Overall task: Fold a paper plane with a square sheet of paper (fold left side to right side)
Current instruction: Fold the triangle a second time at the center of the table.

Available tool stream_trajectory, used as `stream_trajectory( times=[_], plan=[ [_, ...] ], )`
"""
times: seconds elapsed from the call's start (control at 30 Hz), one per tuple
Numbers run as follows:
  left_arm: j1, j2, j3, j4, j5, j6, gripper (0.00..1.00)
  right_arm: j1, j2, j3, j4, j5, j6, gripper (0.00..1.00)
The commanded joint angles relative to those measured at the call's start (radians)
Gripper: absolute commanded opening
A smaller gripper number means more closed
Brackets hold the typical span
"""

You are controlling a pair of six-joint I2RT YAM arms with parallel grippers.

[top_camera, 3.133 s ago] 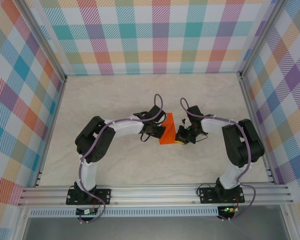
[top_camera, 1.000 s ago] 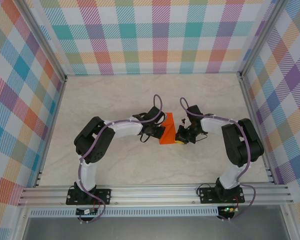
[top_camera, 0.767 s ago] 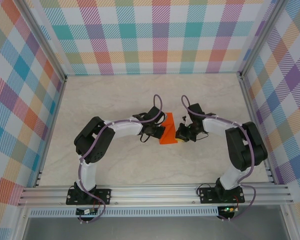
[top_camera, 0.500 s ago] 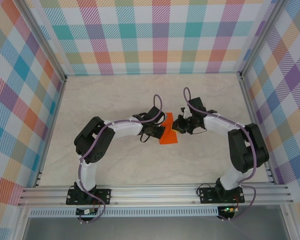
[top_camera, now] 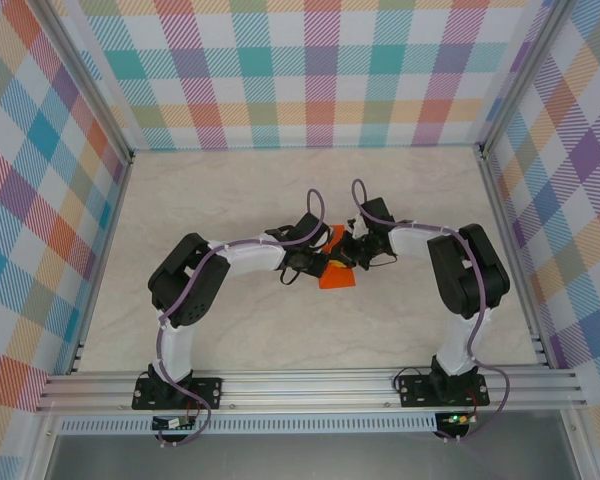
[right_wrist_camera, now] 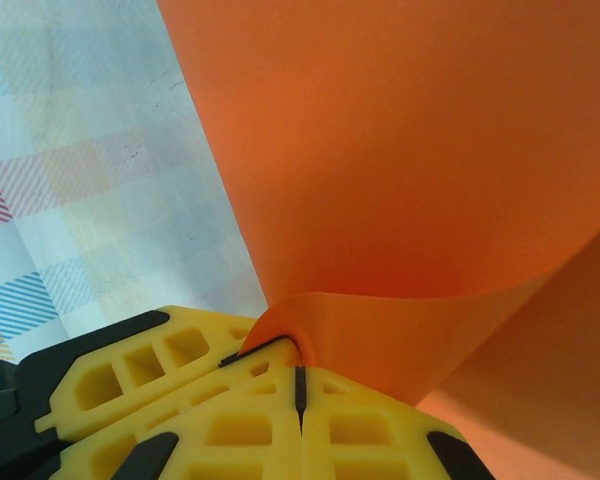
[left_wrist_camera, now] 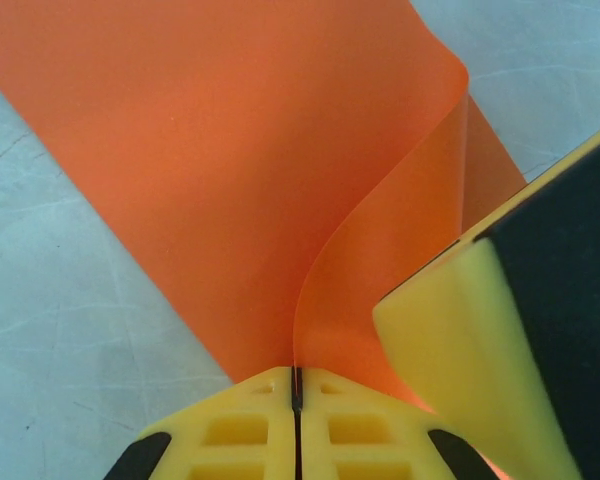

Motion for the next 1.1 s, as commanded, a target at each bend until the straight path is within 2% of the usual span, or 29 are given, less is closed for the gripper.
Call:
stream_trajectory(
  times=[0.0,0.33,0.77,0.87,0.97,1.07],
  plan=[
    [0.005,-0.001,0.006,0.006,0.007,-0.003,0.07,0.007,0.017,0.033,-0.012,0.004,-0.013,0.05],
    [0.006,0.001,0.009,-0.001,0.002,0.0,0.06,0.007,0.026,0.034,-0.089,0.075,-0.063,0.05],
    [0.006,-0.003,0.013,-0.005,0.001,0.002,0.07,0.007,0.052,0.011,-0.106,0.115,-0.09,0.05],
    [0.005,-0.011,0.019,-0.013,0.006,-0.001,0.11,0.007,0.058,-0.002,-0.111,0.122,-0.093,0.05],
    [0.005,-0.041,0.023,-0.022,0.005,-0.004,0.2,0.007,0.062,-0.021,-0.108,0.126,-0.092,0.05],
    [0.007,-0.101,0.014,-0.029,0.001,-0.011,0.25,0.007,0.064,-0.034,-0.104,0.127,-0.093,0.05]
  ],
)
